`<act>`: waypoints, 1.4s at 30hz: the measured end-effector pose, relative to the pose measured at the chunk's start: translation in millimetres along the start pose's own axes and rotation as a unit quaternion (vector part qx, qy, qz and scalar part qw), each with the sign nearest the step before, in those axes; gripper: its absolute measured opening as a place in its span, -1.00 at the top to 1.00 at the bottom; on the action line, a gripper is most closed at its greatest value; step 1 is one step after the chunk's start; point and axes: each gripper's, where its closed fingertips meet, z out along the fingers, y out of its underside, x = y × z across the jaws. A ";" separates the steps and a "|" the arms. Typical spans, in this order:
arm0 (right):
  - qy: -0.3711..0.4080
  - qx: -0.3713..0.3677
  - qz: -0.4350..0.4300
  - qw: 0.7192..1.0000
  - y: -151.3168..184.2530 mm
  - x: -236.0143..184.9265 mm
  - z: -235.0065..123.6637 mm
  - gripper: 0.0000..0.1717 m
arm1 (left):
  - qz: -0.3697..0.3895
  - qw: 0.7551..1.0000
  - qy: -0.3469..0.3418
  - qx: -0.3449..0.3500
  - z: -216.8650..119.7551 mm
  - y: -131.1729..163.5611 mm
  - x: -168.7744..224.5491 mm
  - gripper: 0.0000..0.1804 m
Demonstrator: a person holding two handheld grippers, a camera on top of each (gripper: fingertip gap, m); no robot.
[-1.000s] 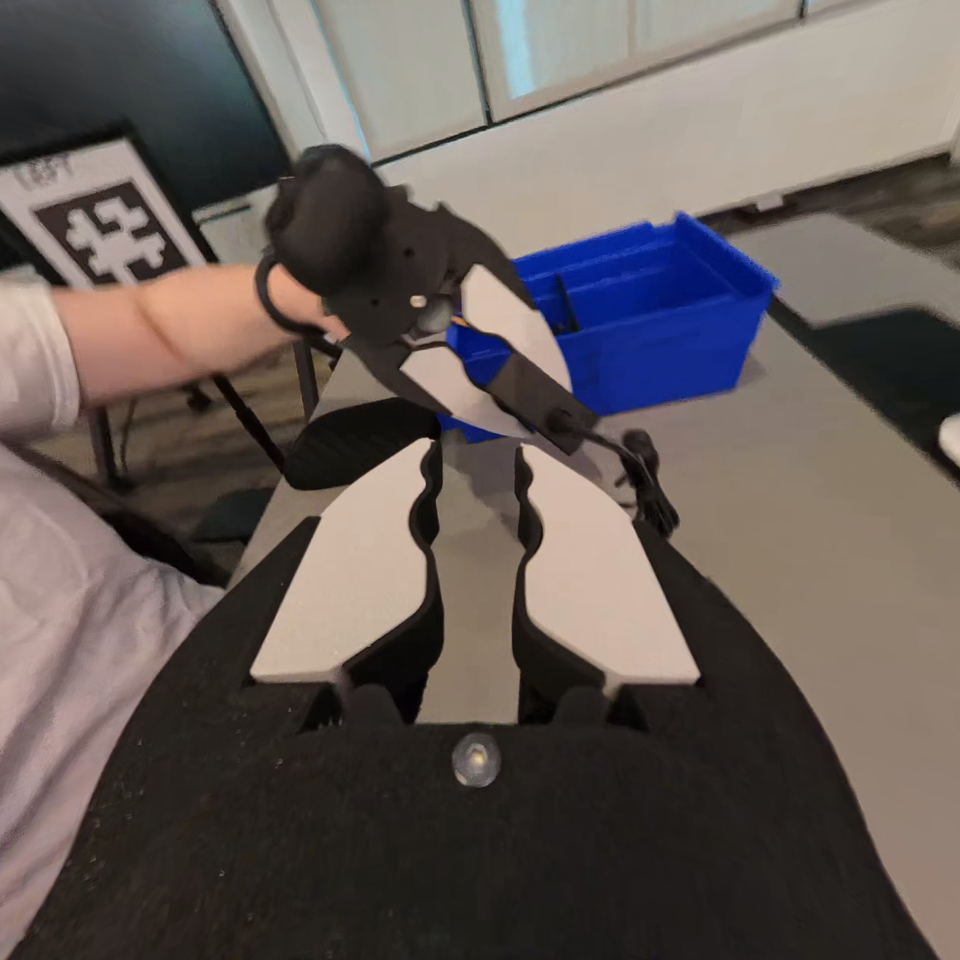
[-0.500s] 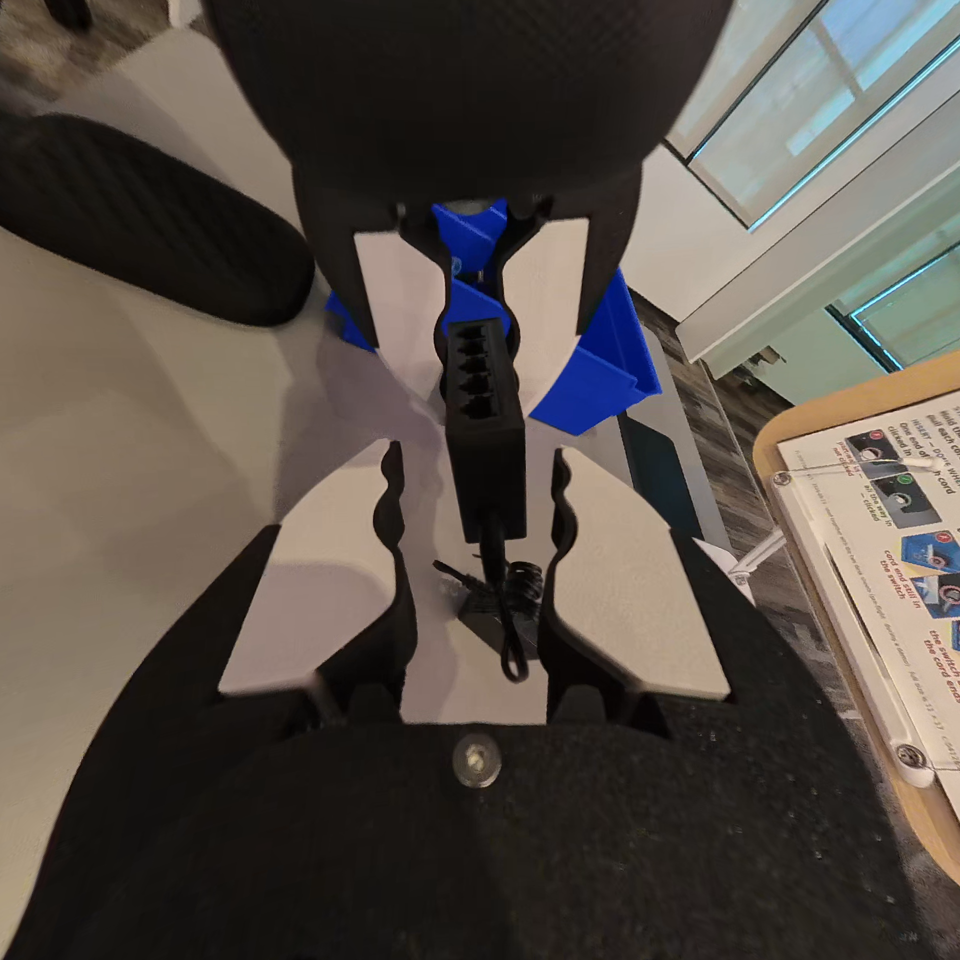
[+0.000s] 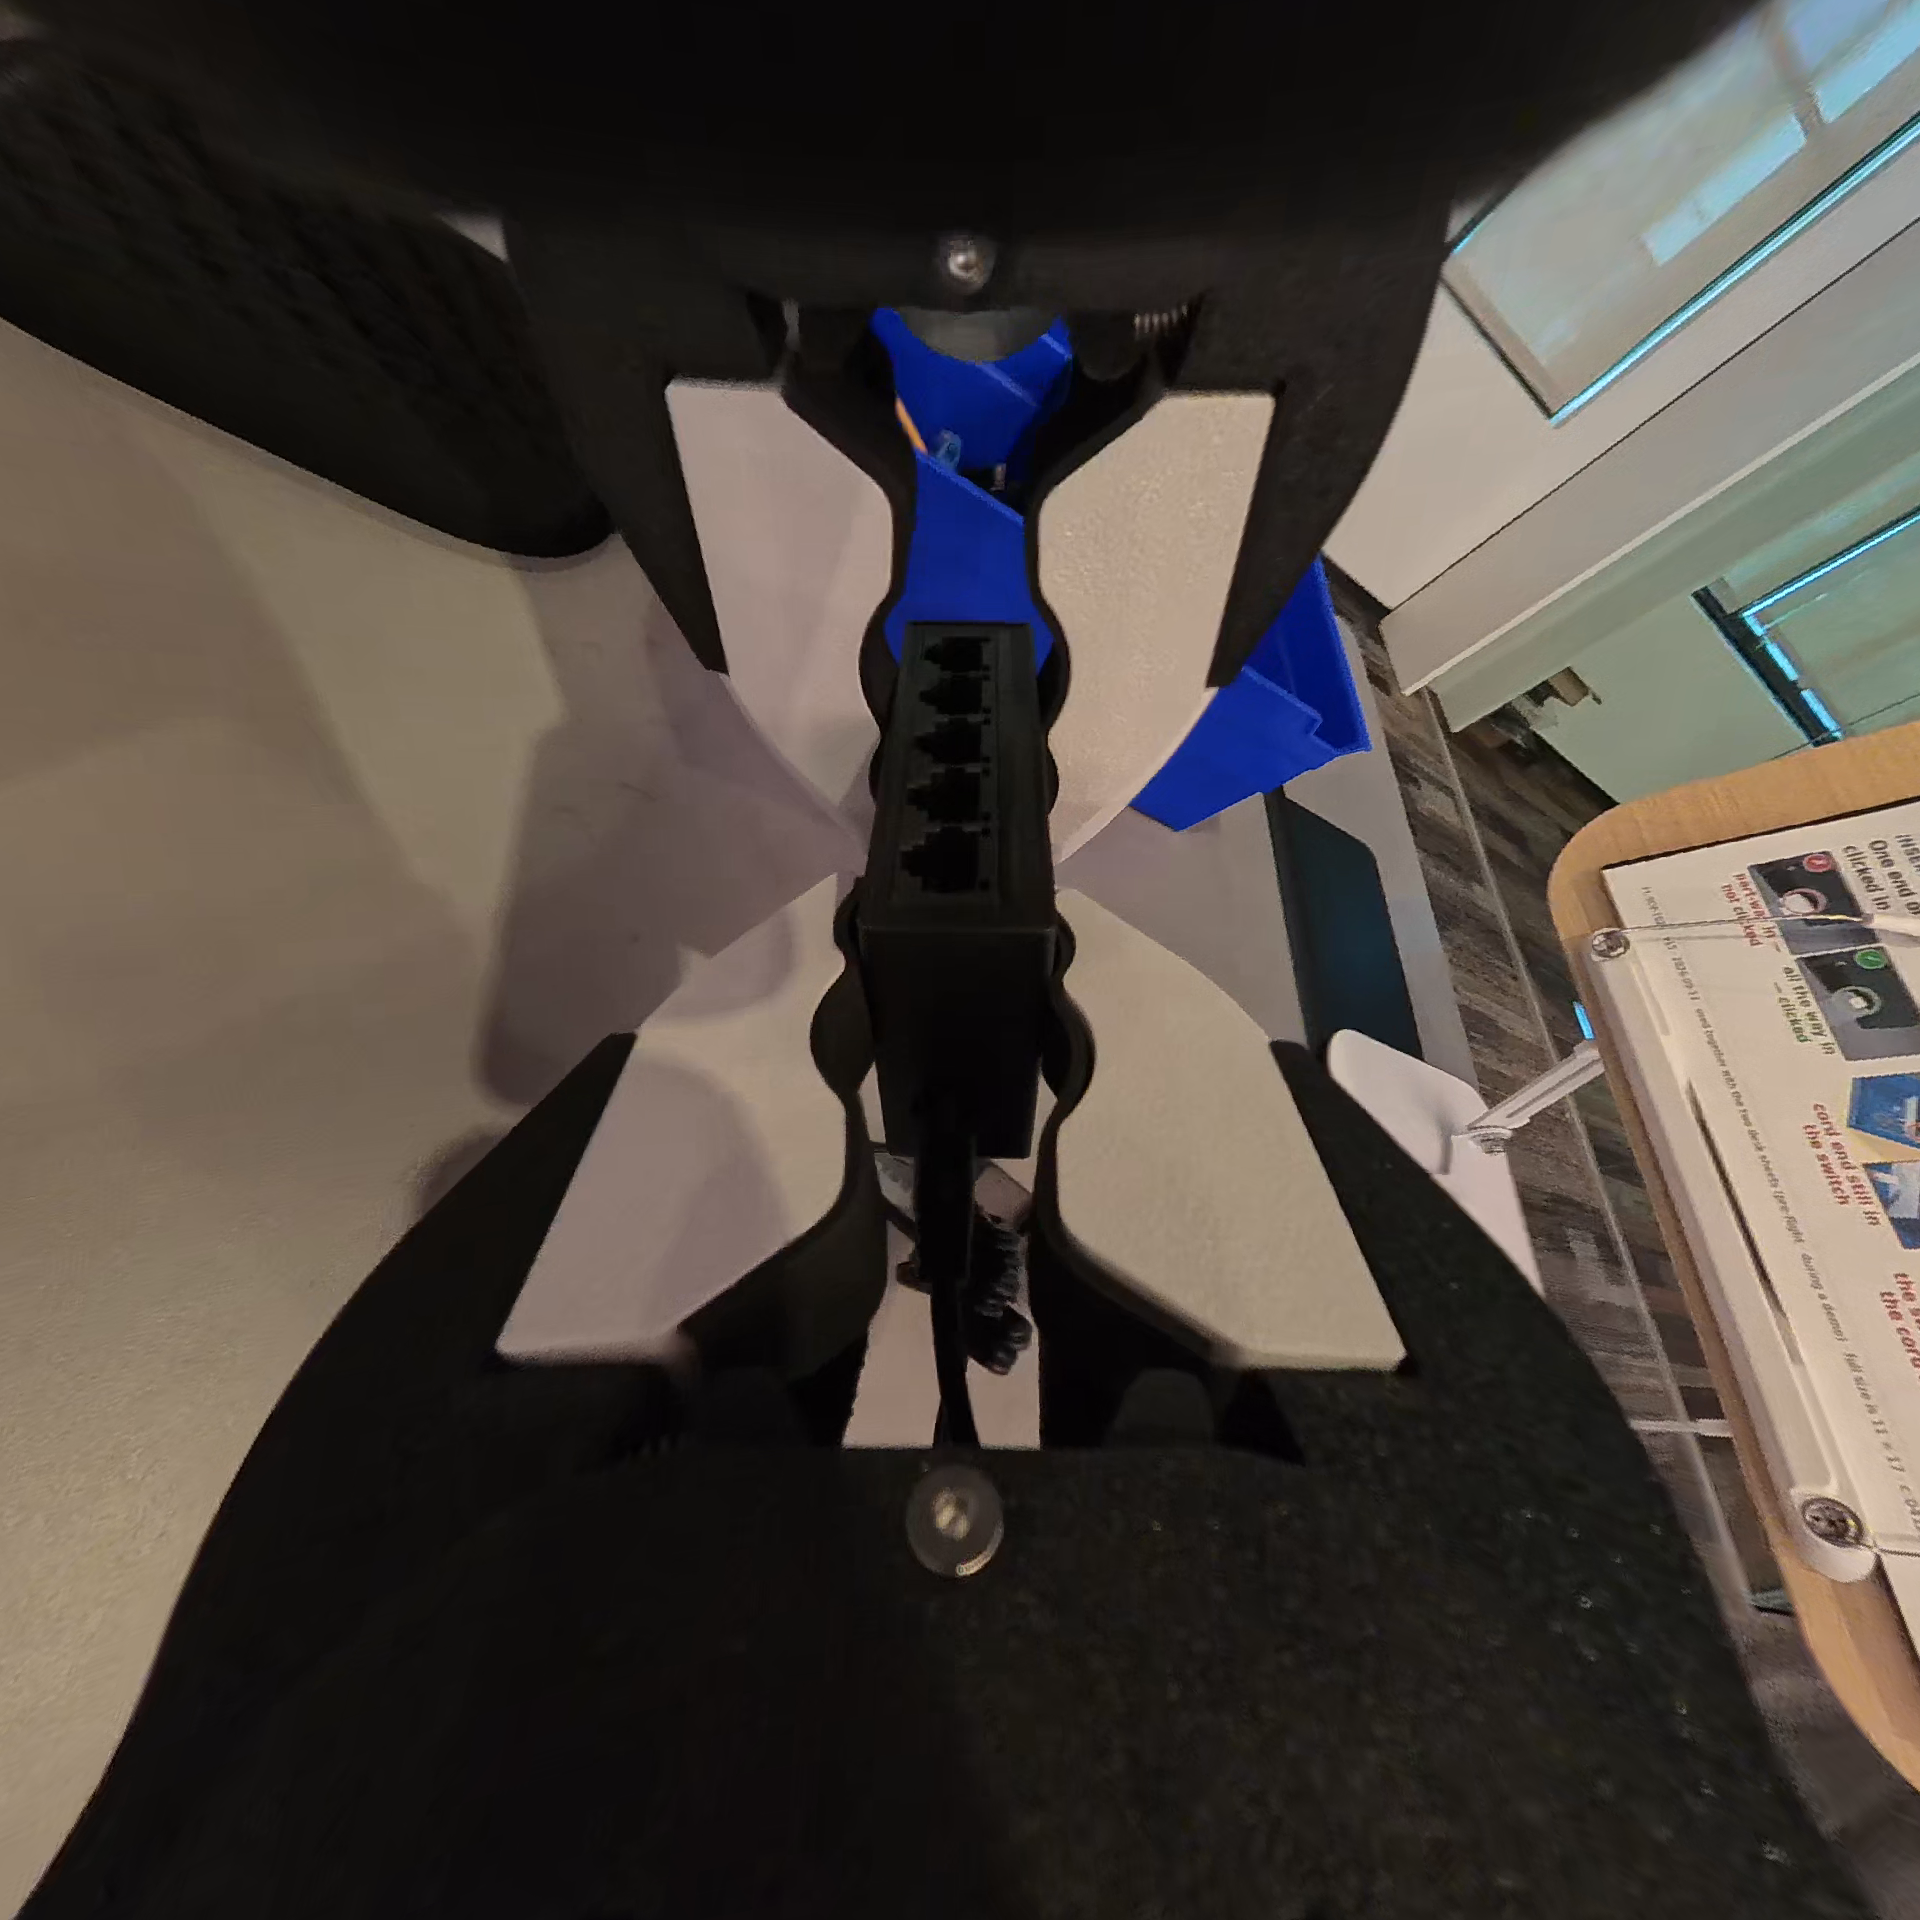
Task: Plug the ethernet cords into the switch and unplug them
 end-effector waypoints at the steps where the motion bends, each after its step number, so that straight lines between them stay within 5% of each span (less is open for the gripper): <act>1: -0.008 -0.001 0.007 1.000 0.7 -1.5 0.1 0.67 | -0.003 1.000 0.004 0.004 0.6 -0.2 1.6 0.67; 8: -0.072 -0.022 0.041 0.996 7.9 -15.2 2.3 0.67 | -0.050 0.996 0.069 0.020 11.9 -1.9 19.4 0.68; 11: -0.048 -0.026 0.049 0.997 9.4 -5.8 -0.9 0.59 | -0.144 0.979 0.131 0.060 18.4 -9.3 24.7 0.68; 15: 0.010 -0.035 0.067 0.997 10.4 19.9 -19.9 0.38 | -0.308 0.921 0.203 0.123 24.8 -14.4 18.7 0.69; 22: 0.060 -0.040 0.023 0.997 4.2 23.5 -12.8 0.20 | -0.523 0.778 0.288 0.196 24.6 -8.6 -12.1 0.69; 33: 0.310 -0.074 -0.065 0.946 12.6 52.3 8.8 0.12 | -0.627 0.636 0.342 0.292 -0.5 -44.1 -40.8 0.68; 42: 0.405 -0.090 -0.099 0.905 11.1 68.9 -12.8 0.34 | -0.674 0.561 0.344 0.336 -15.0 -64.7 -54.4 0.68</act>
